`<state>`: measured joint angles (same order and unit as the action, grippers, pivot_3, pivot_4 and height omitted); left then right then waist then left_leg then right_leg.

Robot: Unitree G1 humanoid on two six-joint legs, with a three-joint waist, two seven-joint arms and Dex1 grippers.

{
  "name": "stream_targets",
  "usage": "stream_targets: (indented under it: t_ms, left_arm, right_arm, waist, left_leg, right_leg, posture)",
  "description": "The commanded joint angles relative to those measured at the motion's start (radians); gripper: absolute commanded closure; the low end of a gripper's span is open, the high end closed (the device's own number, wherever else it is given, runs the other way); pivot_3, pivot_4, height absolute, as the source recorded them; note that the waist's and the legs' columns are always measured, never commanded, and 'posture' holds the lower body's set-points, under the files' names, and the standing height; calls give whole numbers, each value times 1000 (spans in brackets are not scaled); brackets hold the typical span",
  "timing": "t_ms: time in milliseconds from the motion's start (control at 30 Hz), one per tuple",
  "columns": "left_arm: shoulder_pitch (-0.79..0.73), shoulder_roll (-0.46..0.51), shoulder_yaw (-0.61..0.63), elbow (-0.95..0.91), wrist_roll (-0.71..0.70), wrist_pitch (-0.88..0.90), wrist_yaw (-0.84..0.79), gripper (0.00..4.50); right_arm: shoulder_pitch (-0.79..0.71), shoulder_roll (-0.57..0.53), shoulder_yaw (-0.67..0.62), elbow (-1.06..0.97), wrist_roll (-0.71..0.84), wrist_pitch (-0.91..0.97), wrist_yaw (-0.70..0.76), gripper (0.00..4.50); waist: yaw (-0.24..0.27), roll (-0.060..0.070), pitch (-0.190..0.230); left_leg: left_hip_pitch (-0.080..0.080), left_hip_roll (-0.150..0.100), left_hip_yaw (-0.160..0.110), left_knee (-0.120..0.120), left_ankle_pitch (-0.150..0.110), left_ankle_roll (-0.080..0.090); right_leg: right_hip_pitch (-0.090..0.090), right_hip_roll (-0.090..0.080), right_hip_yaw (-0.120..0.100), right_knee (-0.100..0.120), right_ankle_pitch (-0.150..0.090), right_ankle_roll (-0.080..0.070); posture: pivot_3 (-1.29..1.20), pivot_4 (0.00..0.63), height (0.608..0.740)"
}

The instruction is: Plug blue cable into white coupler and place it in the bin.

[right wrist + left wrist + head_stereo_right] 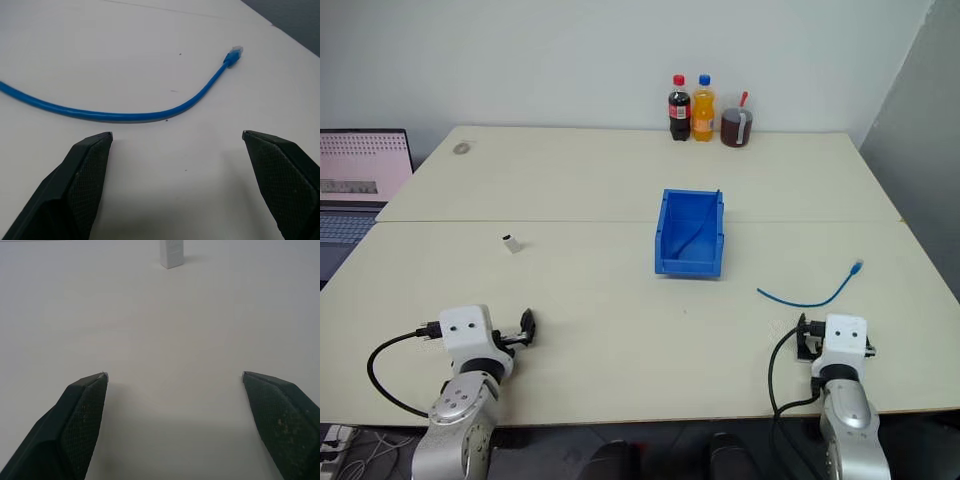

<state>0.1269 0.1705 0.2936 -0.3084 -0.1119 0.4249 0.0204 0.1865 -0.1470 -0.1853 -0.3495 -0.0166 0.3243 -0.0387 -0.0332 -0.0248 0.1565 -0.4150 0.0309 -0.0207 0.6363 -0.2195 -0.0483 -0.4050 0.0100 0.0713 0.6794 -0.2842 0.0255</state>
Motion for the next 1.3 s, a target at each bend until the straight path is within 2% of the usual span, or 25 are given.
stream_targets:
  t_ms: [33, 633, 900, 1033, 1133, 1233, 1300]
  left_arm:
    - [1, 8, 15, -38, 6, -14, 3, 0]
    - [-11, 7, 11, -21, 17, -18, 9, 0]
    - [-32, 53, -24, -43, -7, -16, -86, 0]
    - [-84, 130, -25, -71, -64, 12, -197, 0]
    - [-172, 235, -89, -80, -132, 41, -373, 0]
    - [-351, 334, -214, -62, -219, 67, -618, 0]
    - [-473, 367, -318, -37, -255, 63, -780, 0]
  right_arm:
    - [-22, 3, -20, -21, 0, 8, -13, 76]
    - [-66, -24, -34, 28, -27, 0, -24, 76]
    - [-118, -54, -53, 37, -25, 19, -18, 76]
    - [-181, -94, -84, 83, -6, 50, -6, 76]
    - [-238, -135, -83, 136, 6, 72, 33, 76]
    - [-327, -160, -93, 246, 24, 96, 46, 76]
    - [-397, -168, -110, 339, 36, 113, 38, 76]
  waist:
    - [0, 0, 0]
    - [1, 0, 0]
    - [1, 0, 0]
    - [1, -1, 2]
    - [2, -2, 2]
    - [4, -2, 4]
    - [3, -2, 4]
  left_leg:
    - [0, 0, 0, 0, 0, 0]
    - [0, 0, 0, 0, 0, 0]
    - [0, -1, 1, 0, 0, 0]
    - [0, 0, 0, 0, 0, 0]
    - [0, 0, 0, 0, 0, 0]
    - [-1, -1, 1, 0, 0, 0]
    - [-1, -2, 1, 0, 0, 0]
  right_leg:
    - [0, 0, 0, 0, 0, 0]
    - [0, 0, 0, 0, 1, 1]
    - [0, 0, 0, 0, 3, 5]
    - [0, 0, 0, 0, 3, 5]
    - [0, 1, -1, 1, 3, 5]
    - [0, 0, -1, 0, 3, 5]
    - [0, 0, -1, 0, 3, 6]
  posture:
    - [0, 150, 740]
    - [0, 150, 740]
    - [0, 150, 740]
    - [0, 150, 740]
    - [0, 150, 740]
    - [0, 150, 740]
    - [0, 150, 740]
